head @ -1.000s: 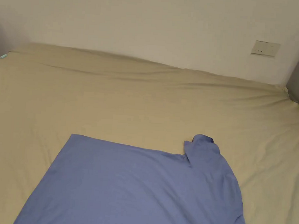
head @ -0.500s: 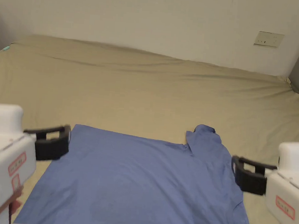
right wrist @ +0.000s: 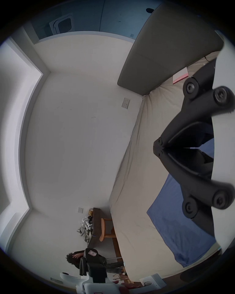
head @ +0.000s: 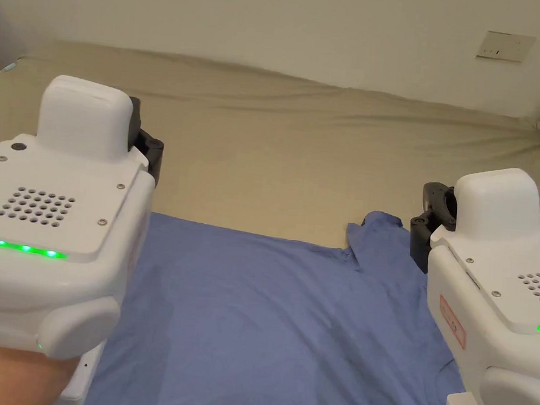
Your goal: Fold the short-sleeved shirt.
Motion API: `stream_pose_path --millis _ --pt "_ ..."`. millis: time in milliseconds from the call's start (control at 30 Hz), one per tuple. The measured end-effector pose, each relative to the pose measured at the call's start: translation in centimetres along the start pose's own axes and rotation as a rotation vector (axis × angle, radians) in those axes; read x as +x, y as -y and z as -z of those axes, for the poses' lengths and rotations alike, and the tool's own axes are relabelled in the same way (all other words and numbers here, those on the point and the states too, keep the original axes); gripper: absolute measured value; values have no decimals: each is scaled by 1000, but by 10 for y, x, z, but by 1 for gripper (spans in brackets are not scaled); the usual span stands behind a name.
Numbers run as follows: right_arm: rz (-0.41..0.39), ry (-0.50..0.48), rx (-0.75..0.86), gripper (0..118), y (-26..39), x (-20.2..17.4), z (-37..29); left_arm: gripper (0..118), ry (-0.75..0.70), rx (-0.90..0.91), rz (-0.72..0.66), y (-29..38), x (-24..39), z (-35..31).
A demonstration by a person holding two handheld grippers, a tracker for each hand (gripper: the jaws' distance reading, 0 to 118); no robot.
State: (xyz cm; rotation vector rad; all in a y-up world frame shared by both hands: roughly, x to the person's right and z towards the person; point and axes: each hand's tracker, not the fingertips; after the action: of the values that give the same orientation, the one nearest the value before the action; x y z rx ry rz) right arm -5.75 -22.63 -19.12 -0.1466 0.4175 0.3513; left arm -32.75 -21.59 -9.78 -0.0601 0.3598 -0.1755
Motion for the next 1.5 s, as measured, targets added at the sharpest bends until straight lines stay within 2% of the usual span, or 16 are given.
stream_pose_path --millis 200,367,500,600,667,733,833,900,967,1100,1133,1200,1300,1333,1367,1500 --pt "9 19 -55 1 28 -3 38 0 47 -135 51 58 15 48" --pt "19 16 -146 2 64 10 76 0 115 -453 116 156 4 120" --pt "33 16 -235 2 92 28 101 0 68 -744 49 219 -34 194" --pt "32 19 -289 2 110 39 118 2 19 -707 -48 239 -59 244" --pt "22 27 -318 2 120 45 128 20 -29 -740 -10 246 -65 284" --pt "41 17 -350 2 127 53 136 24 17 -812 -39 246 -69 314" --pt "75 7 -387 2 135 58 147 117 16 -859 -85 254 -72 352" --pt "64 15 -396 2 137 59 152 111 37 -787 -158 260 -81 368" --pt "69 15 -404 2 138 62 156 111 31 -894 -169 269 -84 377" --pt "69 17 -419 2 138 65 159 95 22 -952 -117 264 -43 348" --pt "64 16 -422 2 139 66 159 95 41 -958 -103 309 -69 392" --pt "48 18 -431 2 139 67 161 94 36 -911 -112 313 -73 395" --pt "37 21 -444 2 140 72 169 65 64 -885 -99 292 -58 379" --pt "37 23 -448 2 141 74 174 42 85 -872 -61 289 -52 376" --pt "38 23 -458 2 142 77 180 9 118 -868 -38 285 -47 373" --pt "63 2 -519 2 149 93 214 4 136 -770 84 266 -35 350"
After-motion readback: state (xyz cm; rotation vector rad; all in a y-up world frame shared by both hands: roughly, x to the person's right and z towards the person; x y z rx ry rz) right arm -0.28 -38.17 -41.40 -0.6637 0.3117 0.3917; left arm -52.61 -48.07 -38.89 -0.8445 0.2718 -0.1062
